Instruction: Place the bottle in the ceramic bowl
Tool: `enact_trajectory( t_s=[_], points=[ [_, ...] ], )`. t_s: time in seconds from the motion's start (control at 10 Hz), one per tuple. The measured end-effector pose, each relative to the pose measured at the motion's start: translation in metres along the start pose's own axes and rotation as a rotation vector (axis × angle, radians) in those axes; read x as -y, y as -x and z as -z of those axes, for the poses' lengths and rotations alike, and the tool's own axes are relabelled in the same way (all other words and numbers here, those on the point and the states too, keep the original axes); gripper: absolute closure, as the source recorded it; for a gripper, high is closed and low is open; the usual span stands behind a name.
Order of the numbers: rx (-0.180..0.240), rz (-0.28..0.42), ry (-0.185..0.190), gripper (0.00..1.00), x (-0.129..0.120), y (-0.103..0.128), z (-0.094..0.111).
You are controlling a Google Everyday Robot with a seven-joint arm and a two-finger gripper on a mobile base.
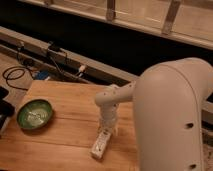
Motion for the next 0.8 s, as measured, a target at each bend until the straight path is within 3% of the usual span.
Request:
enact_trajectory(
  t_s=[0.4,0.6,0.8],
  points=[
    [0.042,0.032,0.044,0.97,-0.011,-0.001,0.018],
    [0.114,0.049,0.089,1.0,-0.017,0.008,0.047],
    [0.211,0.132,0.125,1.0,-0.053,0.025,0.087]
  ],
)
